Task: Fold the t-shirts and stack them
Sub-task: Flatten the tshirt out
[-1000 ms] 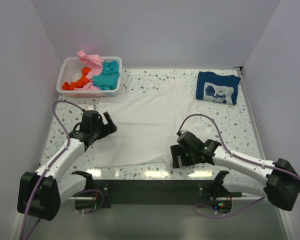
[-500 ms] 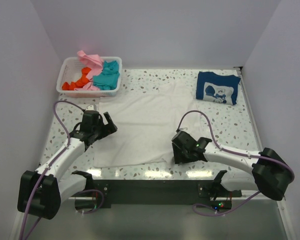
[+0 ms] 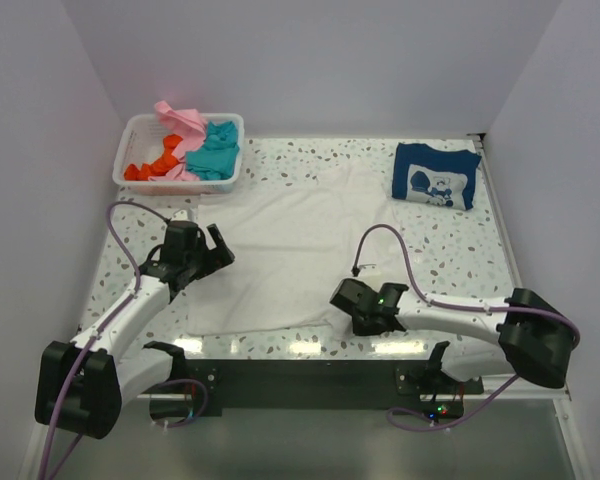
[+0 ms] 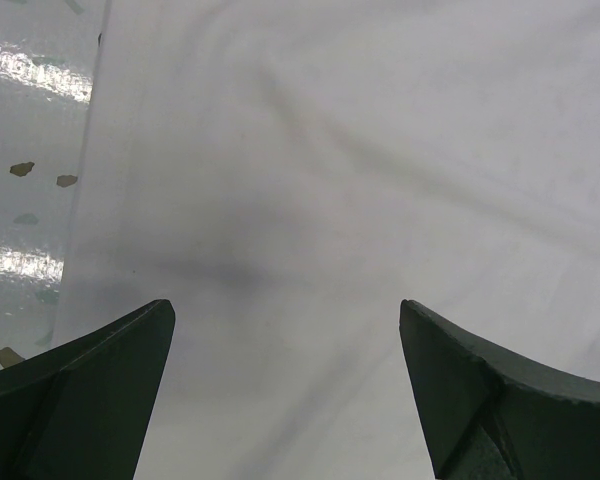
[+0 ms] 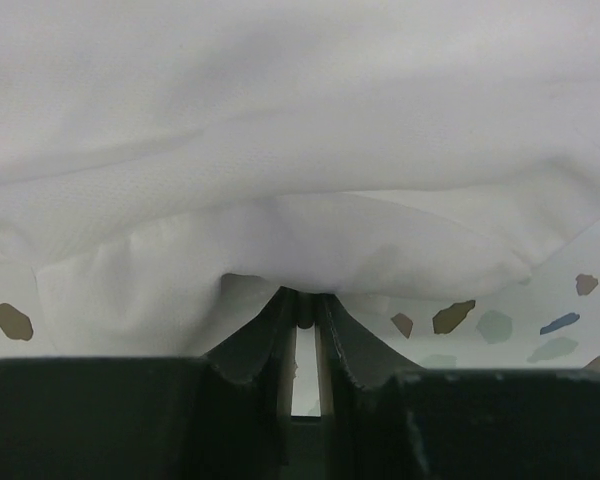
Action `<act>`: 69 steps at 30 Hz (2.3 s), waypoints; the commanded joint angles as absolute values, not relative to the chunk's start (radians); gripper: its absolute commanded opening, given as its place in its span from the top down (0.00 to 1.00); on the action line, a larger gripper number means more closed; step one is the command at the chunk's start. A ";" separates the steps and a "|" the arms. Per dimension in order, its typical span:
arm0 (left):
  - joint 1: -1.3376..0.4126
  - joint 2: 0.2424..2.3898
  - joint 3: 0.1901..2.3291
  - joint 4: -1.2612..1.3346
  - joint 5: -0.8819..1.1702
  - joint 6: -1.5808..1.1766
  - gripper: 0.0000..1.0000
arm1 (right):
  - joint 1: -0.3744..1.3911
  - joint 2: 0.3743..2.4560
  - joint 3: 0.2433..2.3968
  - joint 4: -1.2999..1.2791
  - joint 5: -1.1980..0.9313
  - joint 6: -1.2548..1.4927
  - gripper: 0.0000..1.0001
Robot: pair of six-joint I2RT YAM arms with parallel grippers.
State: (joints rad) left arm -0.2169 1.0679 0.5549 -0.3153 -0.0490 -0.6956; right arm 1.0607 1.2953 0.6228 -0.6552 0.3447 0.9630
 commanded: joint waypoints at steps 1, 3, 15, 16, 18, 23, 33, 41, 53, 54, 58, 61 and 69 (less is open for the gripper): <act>-0.215 1.058 0.557 -0.290 -0.057 -0.696 0.00 | 1.077 1.305 0.569 -0.781 0.345 1.069 0.84; -0.213 1.057 0.558 -0.295 -0.057 -0.696 0.00 | 1.095 1.289 0.563 -0.811 0.327 1.095 0.85; -0.213 1.048 0.558 -0.298 -0.061 -0.699 0.00 | 1.180 1.125 0.555 -1.035 0.192 1.203 1.00; -0.215 1.048 0.558 -0.296 -0.061 -0.698 0.00 | 1.183 1.114 0.570 -1.073 0.193 1.207 1.00; -0.215 1.048 0.557 -0.296 -0.063 -0.699 0.00 | 1.184 1.076 0.597 -1.139 0.177 1.209 1.00; -0.213 1.046 0.555 -0.299 -0.069 -0.703 0.00 | 1.184 1.052 0.603 -1.154 0.086 1.224 0.80; -0.213 1.060 0.571 -0.302 -0.071 -0.701 0.00 | 1.169 1.072 0.748 -1.121 0.201 1.158 0.01; -0.212 1.104 0.633 -0.310 -0.094 -0.703 0.00 | 0.876 1.192 0.911 -0.881 0.195 0.809 0.01; -0.212 1.324 0.732 -0.256 -0.107 -0.696 0.00 | 0.549 1.575 1.203 -0.655 0.213 0.525 0.01; -0.212 1.341 0.736 -0.239 -0.106 -0.693 0.00 | 0.528 1.601 1.213 -0.647 0.210 0.516 0.01; -0.212 1.446 0.762 -0.225 -0.100 -0.687 0.00 | 0.505 1.695 1.265 -0.634 0.183 0.506 0.01; -0.209 1.509 0.788 -0.225 -0.098 -0.670 0.00 | 0.500 1.746 1.269 -0.624 0.155 0.497 0.01; -0.184 1.611 0.848 -0.258 -0.127 -0.660 0.00 | 0.491 1.775 1.206 -0.584 0.137 0.505 0.01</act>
State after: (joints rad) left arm -0.2043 1.5730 0.8234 -0.2520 -0.1028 -0.6838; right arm 0.4999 1.7798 1.2213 -0.6205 0.1547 0.5156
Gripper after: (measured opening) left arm 0.997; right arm 0.986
